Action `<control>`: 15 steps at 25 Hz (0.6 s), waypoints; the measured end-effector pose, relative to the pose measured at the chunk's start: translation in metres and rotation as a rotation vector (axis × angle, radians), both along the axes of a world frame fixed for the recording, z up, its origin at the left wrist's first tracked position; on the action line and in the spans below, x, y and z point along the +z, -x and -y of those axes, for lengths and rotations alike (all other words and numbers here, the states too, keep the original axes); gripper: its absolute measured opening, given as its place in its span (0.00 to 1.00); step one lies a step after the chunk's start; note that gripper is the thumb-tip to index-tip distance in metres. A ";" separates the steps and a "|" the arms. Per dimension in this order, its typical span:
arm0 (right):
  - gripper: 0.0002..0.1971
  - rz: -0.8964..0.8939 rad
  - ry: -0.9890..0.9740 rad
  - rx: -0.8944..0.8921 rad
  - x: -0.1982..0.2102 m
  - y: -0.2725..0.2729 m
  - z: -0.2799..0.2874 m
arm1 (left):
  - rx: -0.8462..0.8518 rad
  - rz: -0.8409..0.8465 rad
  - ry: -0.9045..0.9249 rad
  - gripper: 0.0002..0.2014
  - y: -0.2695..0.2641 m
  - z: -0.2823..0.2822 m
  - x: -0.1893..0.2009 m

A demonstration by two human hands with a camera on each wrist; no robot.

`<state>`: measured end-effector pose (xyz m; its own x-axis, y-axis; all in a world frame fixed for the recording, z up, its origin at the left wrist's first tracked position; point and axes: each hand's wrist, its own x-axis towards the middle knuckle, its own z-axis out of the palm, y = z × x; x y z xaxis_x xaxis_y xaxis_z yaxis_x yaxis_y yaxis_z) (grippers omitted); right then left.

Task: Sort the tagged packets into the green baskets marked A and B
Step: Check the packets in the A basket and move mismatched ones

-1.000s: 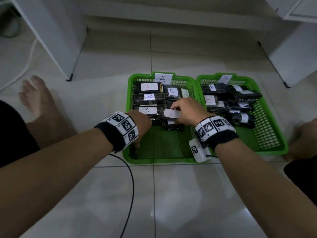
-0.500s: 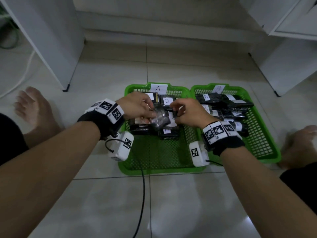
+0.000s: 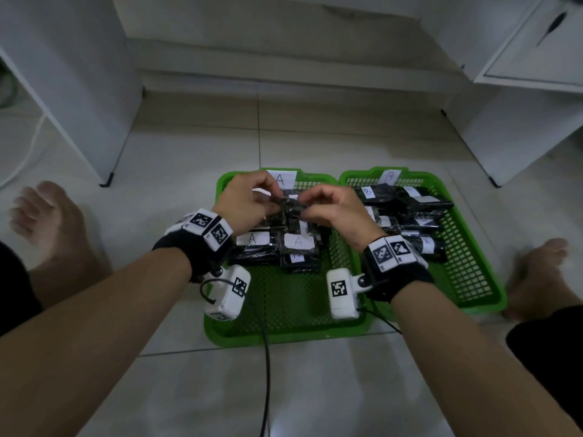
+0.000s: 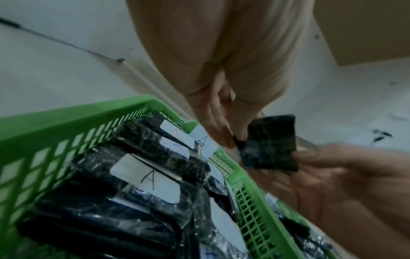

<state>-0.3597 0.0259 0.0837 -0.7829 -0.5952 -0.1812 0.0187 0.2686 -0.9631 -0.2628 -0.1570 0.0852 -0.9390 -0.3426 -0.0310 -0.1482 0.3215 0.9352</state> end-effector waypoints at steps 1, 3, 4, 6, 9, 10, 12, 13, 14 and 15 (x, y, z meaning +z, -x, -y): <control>0.12 0.078 0.058 -0.011 0.000 0.001 -0.002 | -0.002 -0.043 0.037 0.12 0.000 -0.001 0.000; 0.10 0.165 0.127 -0.053 -0.001 0.004 -0.005 | 0.017 -0.101 0.103 0.11 0.000 -0.004 0.001; 0.10 0.114 0.091 -0.089 -0.002 0.006 -0.005 | 0.030 -0.101 0.091 0.10 0.001 -0.005 0.001; 0.12 0.009 0.031 -0.148 -0.004 0.006 -0.005 | 0.058 -0.046 -0.060 0.09 0.004 -0.006 0.000; 0.17 -0.024 0.063 -0.205 -0.006 0.002 0.001 | 0.058 0.030 -0.095 0.13 0.008 -0.004 -0.001; 0.20 -0.031 0.054 -0.215 -0.005 0.000 0.004 | 0.050 0.038 -0.057 0.14 0.008 -0.004 -0.001; 0.24 0.039 0.005 -0.250 -0.003 -0.002 0.008 | 0.080 0.030 -0.035 0.13 0.010 -0.007 0.003; 0.24 0.109 -0.019 -0.275 -0.001 -0.003 0.009 | 0.107 0.018 -0.044 0.12 0.011 -0.010 0.006; 0.20 0.175 -0.024 -0.291 0.001 -0.004 0.009 | 0.128 0.008 -0.045 0.12 0.012 -0.013 0.009; 0.16 0.208 -0.008 -0.296 0.003 -0.004 0.009 | 0.132 0.002 -0.031 0.12 0.013 -0.016 0.012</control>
